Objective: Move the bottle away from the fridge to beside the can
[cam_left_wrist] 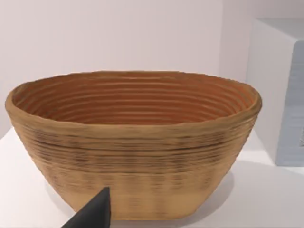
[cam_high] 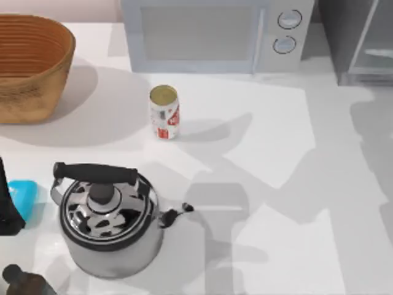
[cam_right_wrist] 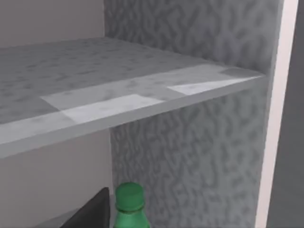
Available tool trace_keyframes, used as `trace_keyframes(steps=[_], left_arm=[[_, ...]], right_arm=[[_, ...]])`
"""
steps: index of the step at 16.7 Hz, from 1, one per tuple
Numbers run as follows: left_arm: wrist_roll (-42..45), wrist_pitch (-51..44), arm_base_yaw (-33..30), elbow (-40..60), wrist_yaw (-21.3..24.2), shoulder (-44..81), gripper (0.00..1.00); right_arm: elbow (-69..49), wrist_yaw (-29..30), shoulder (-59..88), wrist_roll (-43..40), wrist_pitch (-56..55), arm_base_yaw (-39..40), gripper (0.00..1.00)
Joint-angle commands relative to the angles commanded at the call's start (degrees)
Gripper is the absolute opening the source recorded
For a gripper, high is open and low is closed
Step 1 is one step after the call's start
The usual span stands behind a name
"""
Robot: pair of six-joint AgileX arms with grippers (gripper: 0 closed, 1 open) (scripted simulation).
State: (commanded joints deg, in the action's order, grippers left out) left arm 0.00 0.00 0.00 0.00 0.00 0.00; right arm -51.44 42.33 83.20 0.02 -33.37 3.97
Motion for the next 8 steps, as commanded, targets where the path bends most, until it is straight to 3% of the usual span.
trace_keyframes(steps=[8], left_arm=[[0.0,0.0,0.0,0.0,0.0,0.0,1.0]], right_arm=[[-24.6,20.4,43.1,-0.2,-16.0,1.8,1.0]])
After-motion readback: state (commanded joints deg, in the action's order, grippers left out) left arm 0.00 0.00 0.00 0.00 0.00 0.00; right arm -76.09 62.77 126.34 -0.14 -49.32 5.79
